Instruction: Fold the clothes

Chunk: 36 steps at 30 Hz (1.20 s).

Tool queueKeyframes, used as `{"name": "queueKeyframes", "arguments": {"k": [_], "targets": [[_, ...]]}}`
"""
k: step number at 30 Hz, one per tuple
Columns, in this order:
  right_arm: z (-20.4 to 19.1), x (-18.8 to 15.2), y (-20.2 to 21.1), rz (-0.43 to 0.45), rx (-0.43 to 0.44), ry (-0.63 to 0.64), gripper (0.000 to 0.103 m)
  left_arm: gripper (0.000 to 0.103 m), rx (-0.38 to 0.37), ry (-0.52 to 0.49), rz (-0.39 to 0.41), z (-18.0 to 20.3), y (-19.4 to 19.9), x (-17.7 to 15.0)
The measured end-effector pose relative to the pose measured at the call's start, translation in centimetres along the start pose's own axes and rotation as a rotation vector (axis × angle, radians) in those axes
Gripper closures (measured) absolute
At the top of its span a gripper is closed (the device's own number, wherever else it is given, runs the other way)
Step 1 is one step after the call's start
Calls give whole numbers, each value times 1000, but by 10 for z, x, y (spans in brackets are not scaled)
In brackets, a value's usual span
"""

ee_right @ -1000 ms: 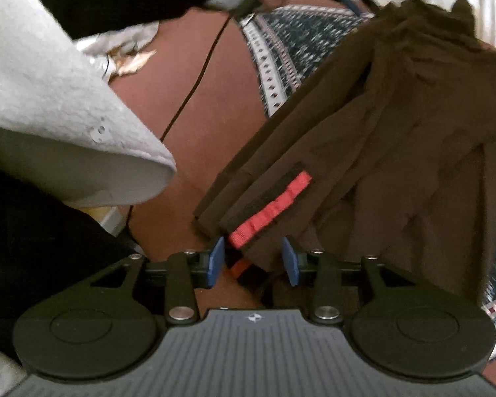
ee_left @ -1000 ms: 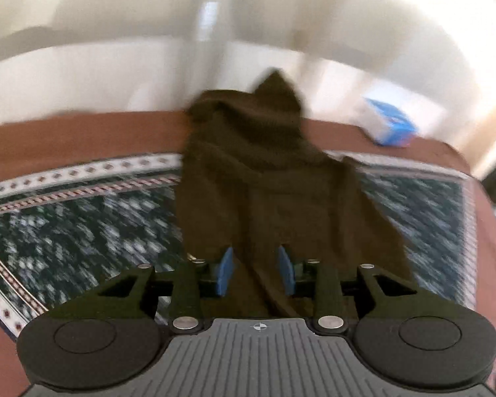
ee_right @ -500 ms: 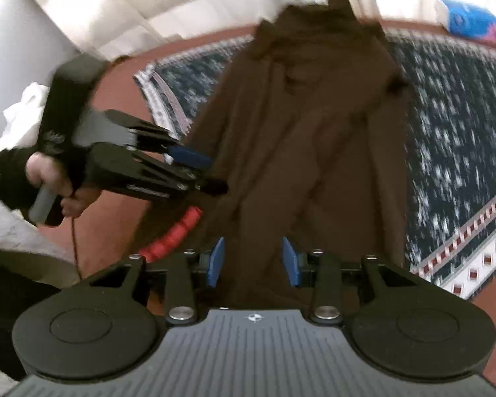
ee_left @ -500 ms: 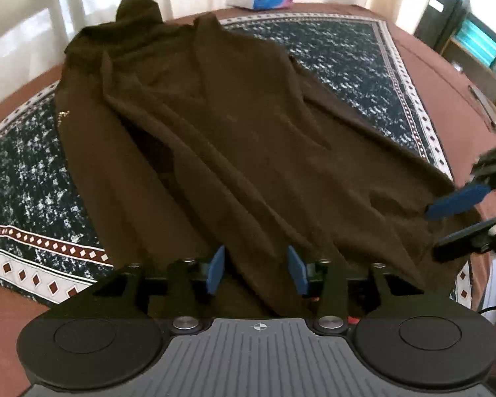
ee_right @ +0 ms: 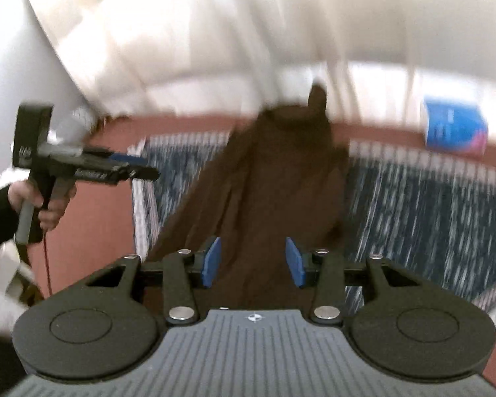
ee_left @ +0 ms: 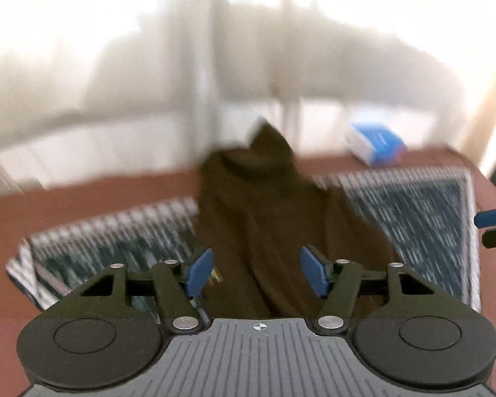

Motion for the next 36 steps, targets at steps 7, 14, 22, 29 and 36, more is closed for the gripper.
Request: {"name": "queueKeyframes", "arguments": {"k": [7, 14, 22, 29, 36], "targets": [[28, 114, -62, 94, 28, -71, 47, 24, 58, -4, -40, -47, -67, 46], [50, 169, -169, 81, -22, -123, 43, 24, 20, 29, -112, -84, -165, 48], [78, 202, -288, -21, -68, -149, 43, 24, -102, 87, -143, -96, -244, 37], [110, 205, -329, -13, -118, -105, 100, 81, -159, 89, -94, -93, -269, 34], [143, 197, -346, 30, -199, -149, 96, 59, -90, 104, -101, -95, -290, 23]]}}
Point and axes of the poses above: each gripper's, at about its wrist camera, not at the fingertips, and y roughly against the way its jaws point, z to its right, x to its top, the point moved 10 cm from there along -y, roughly the way its jaws point, and after that the axes turned 15 degrees about -y, right-handed, at the moved point
